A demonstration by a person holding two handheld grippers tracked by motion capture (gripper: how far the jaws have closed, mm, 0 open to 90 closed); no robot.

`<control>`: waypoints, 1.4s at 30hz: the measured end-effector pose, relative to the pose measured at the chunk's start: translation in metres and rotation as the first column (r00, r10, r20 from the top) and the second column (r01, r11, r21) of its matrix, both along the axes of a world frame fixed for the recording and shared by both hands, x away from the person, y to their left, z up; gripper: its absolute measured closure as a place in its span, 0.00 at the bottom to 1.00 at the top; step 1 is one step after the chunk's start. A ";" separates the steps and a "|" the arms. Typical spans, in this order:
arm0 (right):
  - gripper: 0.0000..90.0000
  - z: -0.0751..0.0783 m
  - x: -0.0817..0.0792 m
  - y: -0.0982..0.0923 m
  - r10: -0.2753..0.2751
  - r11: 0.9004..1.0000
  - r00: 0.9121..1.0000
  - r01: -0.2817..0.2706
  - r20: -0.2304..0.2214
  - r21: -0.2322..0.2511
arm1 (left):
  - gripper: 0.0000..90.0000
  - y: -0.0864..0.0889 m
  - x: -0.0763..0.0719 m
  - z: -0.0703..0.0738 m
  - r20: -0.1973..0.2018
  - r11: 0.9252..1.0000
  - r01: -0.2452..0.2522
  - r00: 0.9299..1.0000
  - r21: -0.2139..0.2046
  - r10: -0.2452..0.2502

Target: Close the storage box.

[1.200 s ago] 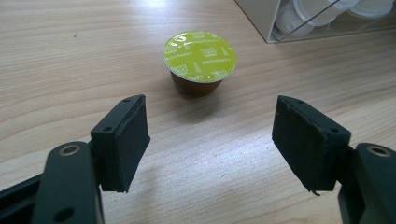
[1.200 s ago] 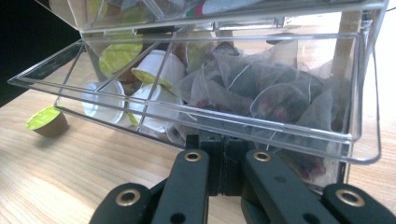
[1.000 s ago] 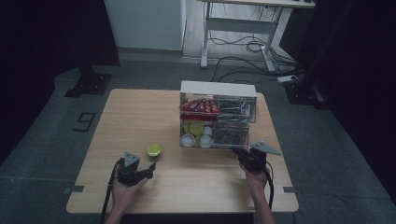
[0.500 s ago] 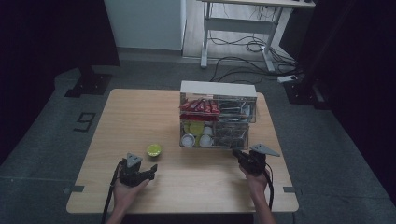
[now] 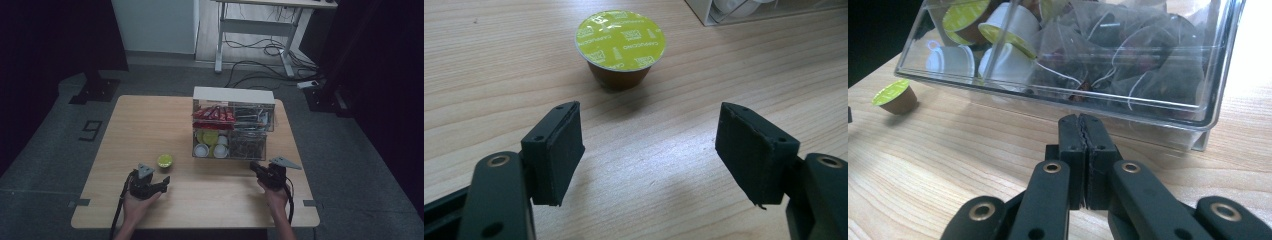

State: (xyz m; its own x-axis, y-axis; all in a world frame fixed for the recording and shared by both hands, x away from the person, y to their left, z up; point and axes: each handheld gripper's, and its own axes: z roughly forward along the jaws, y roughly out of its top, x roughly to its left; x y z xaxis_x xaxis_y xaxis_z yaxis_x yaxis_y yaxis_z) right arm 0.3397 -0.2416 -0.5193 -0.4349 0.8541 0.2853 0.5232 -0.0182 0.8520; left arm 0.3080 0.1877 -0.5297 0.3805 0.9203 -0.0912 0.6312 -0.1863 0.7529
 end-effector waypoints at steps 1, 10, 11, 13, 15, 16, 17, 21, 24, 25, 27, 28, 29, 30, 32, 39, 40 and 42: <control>0.98 0.001 -0.002 0.001 0.001 1.000 1.000 -0.001 0.008 -0.003 | 0.30 0.000 0.000 0.000 0.001 1.000 0.002 1.000 0.001 -0.002; 0.95 0.007 -0.006 0.008 0.006 1.000 0.999 -0.006 0.047 -0.007 | 0.31 0.002 -0.001 0.004 0.012 1.000 0.004 1.000 -0.006 -0.004; 0.95 0.007 -0.006 0.008 0.006 1.000 0.999 -0.006 0.047 -0.007 | 0.31 0.002 -0.001 0.004 0.012 1.000 0.004 1.000 -0.006 -0.004; 0.94 0.007 -0.006 0.009 0.008 1.000 0.999 -0.007 0.047 -0.007 | 0.31 0.003 -0.002 0.006 0.015 1.000 0.001 1.000 -0.009 -0.001; 0.94 0.007 -0.007 0.009 0.008 1.000 0.999 -0.008 0.050 -0.008 | 0.31 0.004 -0.002 0.007 0.019 1.000 -0.003 1.000 -0.017 0.003; 0.94 0.008 -0.007 0.008 0.007 1.000 0.999 -0.007 0.054 -0.009 | 0.31 0.004 -0.002 0.007 0.021 1.000 -0.003 1.000 -0.016 0.003; 0.94 0.008 -0.007 0.008 0.006 1.000 0.999 -0.005 0.054 -0.008 | 0.31 0.005 -0.002 0.008 0.019 1.000 -0.003 1.000 -0.017 0.003; 0.94 0.006 -0.006 0.007 0.004 1.000 0.999 -0.003 0.044 -0.010 | 0.31 0.005 -0.001 0.007 0.019 1.000 -0.004 1.000 -0.017 0.004; 0.94 0.006 -0.005 0.007 0.005 1.000 0.999 -0.004 0.045 -0.011 | 0.31 0.006 -0.001 0.007 0.019 1.000 -0.006 1.000 -0.018 0.006; 0.94 0.005 -0.005 0.007 0.006 1.000 0.999 -0.006 0.041 -0.012 | 0.31 0.007 -0.002 0.008 0.021 1.000 -0.007 1.000 -0.021 0.007; 0.94 0.005 -0.004 0.008 0.008 1.000 0.999 -0.007 0.040 -0.015 | 0.31 0.008 -0.002 0.008 0.022 1.000 -0.010 1.000 -0.022 0.010; 0.94 0.005 -0.004 0.009 0.009 1.000 0.999 -0.008 0.041 -0.018 | 0.31 0.008 -0.003 0.008 0.022 1.000 -0.011 1.000 -0.023 0.011; 0.94 0.005 -0.004 0.010 0.014 1.000 0.999 -0.013 0.038 -0.021 | 0.31 0.008 -0.004 0.008 0.021 1.000 -0.011 1.000 -0.022 0.012; 0.94 0.005 -0.004 0.010 0.014 1.000 0.999 -0.013 0.038 -0.021 | 0.31 0.008 -0.004 0.008 0.021 1.000 -0.011 1.000 -0.022 0.012; 0.94 0.005 -0.005 0.012 0.017 1.000 0.999 -0.017 0.038 -0.014 | 0.32 0.009 -0.005 0.011 0.022 0.999 -0.012 1.000 -0.035 0.013; 0.94 -0.005 -0.032 -0.003 -0.014 1.000 1.000 0.014 0.023 0.002 | 0.32 0.016 -0.015 0.018 0.028 0.996 -0.003 1.000 -0.084 0.005; 0.94 -0.005 -0.032 -0.003 -0.014 1.000 1.000 0.014 0.023 0.002 | 0.32 0.016 -0.015 0.018 0.028 0.996 -0.003 1.000 -0.084 0.005; 0.93 -0.011 -0.041 -0.012 -0.033 0.999 0.999 0.033 0.013 0.006 | 0.32 0.015 -0.015 0.020 0.030 0.996 0.009 1.000 -0.087 -0.006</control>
